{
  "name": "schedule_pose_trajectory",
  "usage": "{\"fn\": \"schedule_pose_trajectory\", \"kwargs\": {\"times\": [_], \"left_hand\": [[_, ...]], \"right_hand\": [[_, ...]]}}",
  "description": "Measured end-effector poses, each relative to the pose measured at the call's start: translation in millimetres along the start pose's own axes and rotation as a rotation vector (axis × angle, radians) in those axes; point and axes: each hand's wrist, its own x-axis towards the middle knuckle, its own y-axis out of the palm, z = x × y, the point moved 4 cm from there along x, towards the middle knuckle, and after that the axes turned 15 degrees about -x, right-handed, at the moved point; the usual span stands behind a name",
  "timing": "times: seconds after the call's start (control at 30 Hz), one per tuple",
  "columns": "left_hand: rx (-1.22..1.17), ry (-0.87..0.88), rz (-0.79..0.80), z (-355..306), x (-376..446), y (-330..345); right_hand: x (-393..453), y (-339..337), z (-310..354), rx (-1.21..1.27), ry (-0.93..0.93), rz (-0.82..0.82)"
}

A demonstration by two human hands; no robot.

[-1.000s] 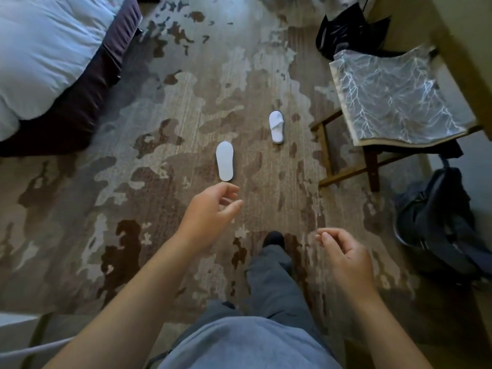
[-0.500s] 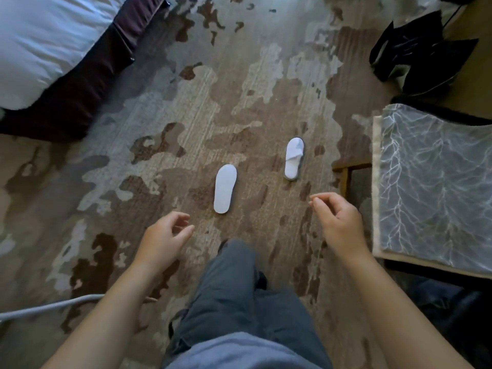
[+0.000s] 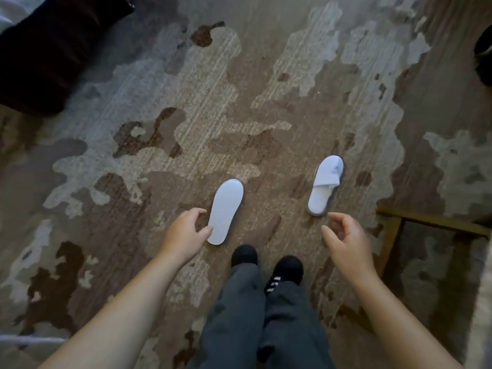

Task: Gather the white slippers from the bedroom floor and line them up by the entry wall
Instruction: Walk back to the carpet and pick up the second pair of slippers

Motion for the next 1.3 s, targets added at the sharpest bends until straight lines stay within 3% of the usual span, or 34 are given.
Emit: {"fn": "schedule_pose_trajectory", "kwargs": {"times": [0.37,0.53,0.7,0.9,1.1,1.3], "left_hand": [[0.004,-0.187,-0.118,208,265,188],[0.018,-0.277,-0.274,255,322,226],[-0.059,-0.176,-0.380,239,324,215],[-0.140,0.014,-0.315,187,336,230],[-0.223,0.147,-0.189,141,347,266],[-0.404,0.154,-0.071,107,337,286]], "right_hand": [[267,249,-159,-0.229,-0.122,0.141],[324,292,-213,-0.269,-0.126,0.050],[339,265,-248,-0.366,0.035,-0.183],[346,244,-288,-0.218,0.391,-0.296],[354,243,-304,-0.151,0.454,-0.342],[350,222,-292,0.130,0.474,-0.387]]}}
